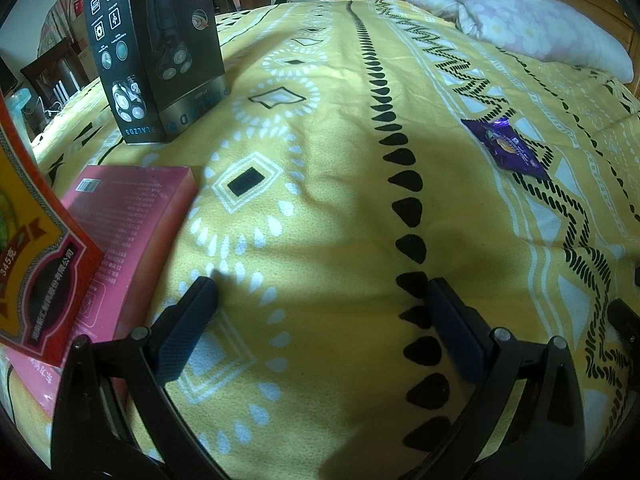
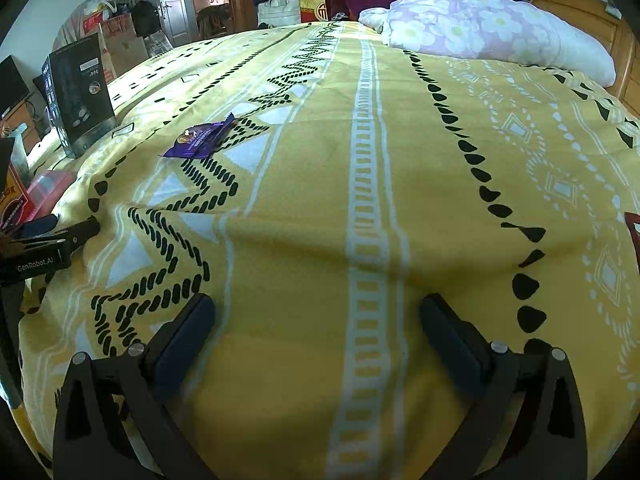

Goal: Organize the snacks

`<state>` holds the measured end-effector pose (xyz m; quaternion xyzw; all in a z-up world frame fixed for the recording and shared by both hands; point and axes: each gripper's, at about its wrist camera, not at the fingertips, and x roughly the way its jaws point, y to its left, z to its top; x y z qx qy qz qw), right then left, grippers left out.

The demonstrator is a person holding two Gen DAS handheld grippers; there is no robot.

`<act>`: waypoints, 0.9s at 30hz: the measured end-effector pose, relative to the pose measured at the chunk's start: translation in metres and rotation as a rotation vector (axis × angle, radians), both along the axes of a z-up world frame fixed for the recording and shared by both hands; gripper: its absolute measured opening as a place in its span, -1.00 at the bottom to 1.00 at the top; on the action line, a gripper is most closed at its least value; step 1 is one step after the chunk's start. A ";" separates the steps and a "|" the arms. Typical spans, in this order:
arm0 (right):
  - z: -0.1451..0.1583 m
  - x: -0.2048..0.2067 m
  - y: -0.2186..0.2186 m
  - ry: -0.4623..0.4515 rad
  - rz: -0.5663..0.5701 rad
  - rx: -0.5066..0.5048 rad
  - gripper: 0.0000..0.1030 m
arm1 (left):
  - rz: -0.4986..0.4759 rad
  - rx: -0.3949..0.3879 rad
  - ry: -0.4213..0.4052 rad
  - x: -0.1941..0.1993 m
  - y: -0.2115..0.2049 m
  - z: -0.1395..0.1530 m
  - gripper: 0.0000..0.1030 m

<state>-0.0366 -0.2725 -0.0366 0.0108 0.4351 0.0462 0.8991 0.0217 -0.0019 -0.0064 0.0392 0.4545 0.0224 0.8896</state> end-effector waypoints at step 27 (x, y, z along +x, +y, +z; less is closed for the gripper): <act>0.000 0.001 0.001 0.000 0.005 0.003 1.00 | -0.001 0.000 0.000 -0.001 0.001 0.001 1.00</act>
